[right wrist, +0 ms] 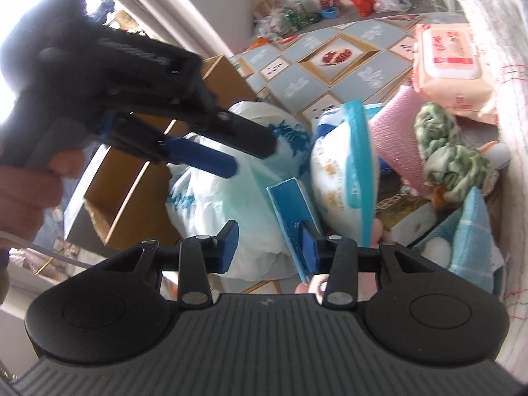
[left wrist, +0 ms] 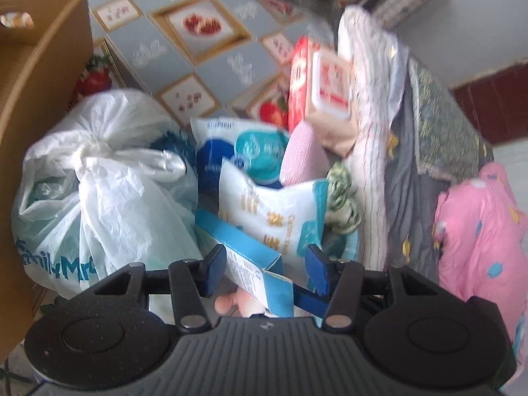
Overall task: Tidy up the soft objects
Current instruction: 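Reach the left tool into the pile and grasp the blue bandage box, then grasp the white cotton swab bag with the right tool while the left tool lifts the bandage box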
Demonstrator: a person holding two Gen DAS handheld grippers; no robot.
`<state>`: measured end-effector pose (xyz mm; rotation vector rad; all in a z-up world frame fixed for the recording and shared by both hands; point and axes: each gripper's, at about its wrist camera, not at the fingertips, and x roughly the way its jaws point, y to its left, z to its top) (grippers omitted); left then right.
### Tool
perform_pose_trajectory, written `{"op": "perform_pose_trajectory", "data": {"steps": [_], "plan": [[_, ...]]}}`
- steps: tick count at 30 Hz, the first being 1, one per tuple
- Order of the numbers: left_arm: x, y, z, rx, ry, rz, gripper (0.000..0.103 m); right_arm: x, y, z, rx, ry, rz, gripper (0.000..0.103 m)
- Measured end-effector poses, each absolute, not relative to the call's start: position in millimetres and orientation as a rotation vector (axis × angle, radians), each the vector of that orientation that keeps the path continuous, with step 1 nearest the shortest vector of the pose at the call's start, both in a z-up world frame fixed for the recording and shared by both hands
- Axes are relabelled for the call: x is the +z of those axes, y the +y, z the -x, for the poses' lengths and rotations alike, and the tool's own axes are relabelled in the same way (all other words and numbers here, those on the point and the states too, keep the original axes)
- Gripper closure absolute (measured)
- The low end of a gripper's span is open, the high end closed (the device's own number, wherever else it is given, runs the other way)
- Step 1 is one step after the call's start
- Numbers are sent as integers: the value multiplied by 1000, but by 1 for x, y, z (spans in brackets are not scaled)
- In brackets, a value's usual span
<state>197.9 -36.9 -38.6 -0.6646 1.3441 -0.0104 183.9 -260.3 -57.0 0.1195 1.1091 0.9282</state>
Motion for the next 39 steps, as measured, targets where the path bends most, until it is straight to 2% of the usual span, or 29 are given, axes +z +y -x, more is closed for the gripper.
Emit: {"op": "perform_pose_trajectory", "data": {"steps": [10, 13, 15, 20, 29, 38, 39], "plan": [[-67, -43, -212, -13, 1453, 583, 52, -59, -246, -171, 1009, 1157, -93, 63], [-75, -50, -215, -20, 1484, 512, 59, -59, -243, -167, 1007, 1169, -100, 63], [-81, -54, -217, -18, 1510, 457, 70, -59, -245, -166, 986, 1175, -97, 63], [-92, -54, -217, -18, 1549, 386, 81, -48, -267, -171, 883, 1158, -65, 62], [-104, -49, -220, -66, 1599, 405, 80, -39, -308, -224, 706, 1069, -116, 61], [-114, -54, -222, -93, 1633, 380, 79, -77, -262, -258, 749, 1128, -150, 61], [-115, -55, -222, -94, 1632, 377, 79, -80, -259, -259, 745, 1137, -146, 64]]}}
